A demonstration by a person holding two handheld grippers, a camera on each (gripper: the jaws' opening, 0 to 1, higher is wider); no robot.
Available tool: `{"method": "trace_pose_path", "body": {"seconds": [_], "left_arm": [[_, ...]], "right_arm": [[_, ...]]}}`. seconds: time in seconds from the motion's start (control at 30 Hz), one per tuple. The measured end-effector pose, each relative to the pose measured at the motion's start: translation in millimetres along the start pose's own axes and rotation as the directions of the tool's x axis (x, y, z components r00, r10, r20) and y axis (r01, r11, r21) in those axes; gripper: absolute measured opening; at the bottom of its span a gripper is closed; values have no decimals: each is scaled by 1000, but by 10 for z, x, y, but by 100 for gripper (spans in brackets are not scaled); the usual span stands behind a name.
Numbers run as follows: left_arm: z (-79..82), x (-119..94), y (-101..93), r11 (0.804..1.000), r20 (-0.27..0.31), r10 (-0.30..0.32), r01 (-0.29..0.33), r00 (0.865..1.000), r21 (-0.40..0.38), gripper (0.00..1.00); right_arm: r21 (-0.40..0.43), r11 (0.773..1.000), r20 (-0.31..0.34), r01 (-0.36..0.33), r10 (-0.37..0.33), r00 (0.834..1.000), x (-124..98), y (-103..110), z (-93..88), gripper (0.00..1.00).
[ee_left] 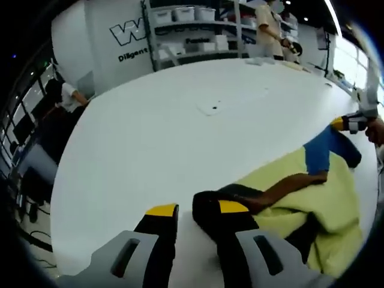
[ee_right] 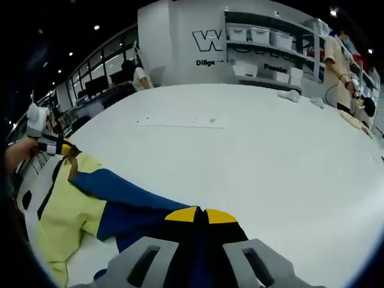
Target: Fold the garment on the visible template until the final outline fits inside the template.
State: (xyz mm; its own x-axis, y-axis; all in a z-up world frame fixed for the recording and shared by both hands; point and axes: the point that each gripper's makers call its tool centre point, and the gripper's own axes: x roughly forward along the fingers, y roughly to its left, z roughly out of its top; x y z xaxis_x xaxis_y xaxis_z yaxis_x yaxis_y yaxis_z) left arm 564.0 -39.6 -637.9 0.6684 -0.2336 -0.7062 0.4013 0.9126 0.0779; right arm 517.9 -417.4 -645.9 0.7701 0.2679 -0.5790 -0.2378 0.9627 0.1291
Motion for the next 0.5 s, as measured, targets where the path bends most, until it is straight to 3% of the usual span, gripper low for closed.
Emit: {"method": "trace_pose_path", "body": {"seconds": [0.1,0.2,0.33,0.4,0.5], "left_arm": [[5,-96,-25,1000,11,0,0,1000,11,32],[0,-188,-93,1000,19,-18,18,1000,-23,39],[2,-308,-320,989,37,-96,100,995,-111,49],[-12,-352,-369,990,34,-95,98,995,-98,52],[-47,-394,-471,991,29,-107,110,994,-81,54]], "right_arm": [[40,997,30,-65,64,998,-44,172,57,12],[-11,995,29,-101,101,994,-93,352,75,18],[-90,979,26,-184,187,982,-135,679,89,26],[-144,969,24,-202,207,978,-146,801,98,34],[-160,957,-14,-244,244,970,-136,938,39,42]]}}
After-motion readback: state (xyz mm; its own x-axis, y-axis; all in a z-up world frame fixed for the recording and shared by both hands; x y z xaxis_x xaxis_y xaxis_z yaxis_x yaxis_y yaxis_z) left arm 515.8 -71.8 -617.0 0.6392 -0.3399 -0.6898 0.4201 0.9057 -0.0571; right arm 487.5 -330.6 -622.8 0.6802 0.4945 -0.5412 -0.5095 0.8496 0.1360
